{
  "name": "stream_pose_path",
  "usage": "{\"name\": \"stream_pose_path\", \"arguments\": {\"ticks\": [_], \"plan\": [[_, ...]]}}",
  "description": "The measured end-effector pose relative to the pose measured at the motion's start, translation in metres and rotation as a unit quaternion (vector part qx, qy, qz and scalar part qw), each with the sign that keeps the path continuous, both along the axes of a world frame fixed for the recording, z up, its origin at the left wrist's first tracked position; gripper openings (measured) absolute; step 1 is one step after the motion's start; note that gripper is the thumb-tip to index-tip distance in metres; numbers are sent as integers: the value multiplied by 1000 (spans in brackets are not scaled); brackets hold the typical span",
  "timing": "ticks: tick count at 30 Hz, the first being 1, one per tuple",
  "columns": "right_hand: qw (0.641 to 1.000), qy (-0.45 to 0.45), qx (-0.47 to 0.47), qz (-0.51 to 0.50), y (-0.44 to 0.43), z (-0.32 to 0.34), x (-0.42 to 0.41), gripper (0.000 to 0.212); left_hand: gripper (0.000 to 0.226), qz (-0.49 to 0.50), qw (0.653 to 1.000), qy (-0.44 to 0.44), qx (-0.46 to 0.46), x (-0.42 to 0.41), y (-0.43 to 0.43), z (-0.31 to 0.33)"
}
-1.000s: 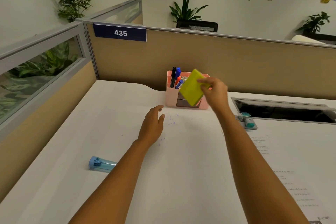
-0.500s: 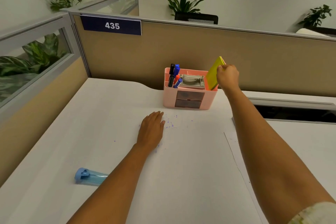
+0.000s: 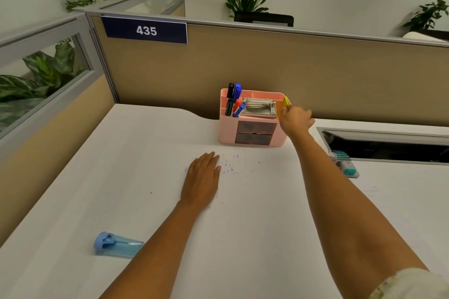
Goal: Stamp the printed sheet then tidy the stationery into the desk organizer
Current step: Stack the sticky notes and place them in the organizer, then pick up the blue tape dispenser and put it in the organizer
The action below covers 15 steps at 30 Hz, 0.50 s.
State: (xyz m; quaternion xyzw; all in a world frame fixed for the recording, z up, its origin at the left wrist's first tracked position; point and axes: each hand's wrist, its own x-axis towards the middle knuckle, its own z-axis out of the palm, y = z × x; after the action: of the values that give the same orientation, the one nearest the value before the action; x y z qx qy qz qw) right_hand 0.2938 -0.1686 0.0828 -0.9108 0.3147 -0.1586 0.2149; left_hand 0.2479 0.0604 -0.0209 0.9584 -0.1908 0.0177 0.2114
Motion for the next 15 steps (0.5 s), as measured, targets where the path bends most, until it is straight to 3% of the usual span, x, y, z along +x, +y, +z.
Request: {"name": "stream_pose_path", "arguments": {"ticks": [8,15], "plan": [[997,0,-61,40,-2,-7,-6,36,45,1,1000,-2,-16,-2,1,1],[987,-163,-6,-4,13,-6,-27,32,43,16,999,-6,-44,-11,11,5]]}}
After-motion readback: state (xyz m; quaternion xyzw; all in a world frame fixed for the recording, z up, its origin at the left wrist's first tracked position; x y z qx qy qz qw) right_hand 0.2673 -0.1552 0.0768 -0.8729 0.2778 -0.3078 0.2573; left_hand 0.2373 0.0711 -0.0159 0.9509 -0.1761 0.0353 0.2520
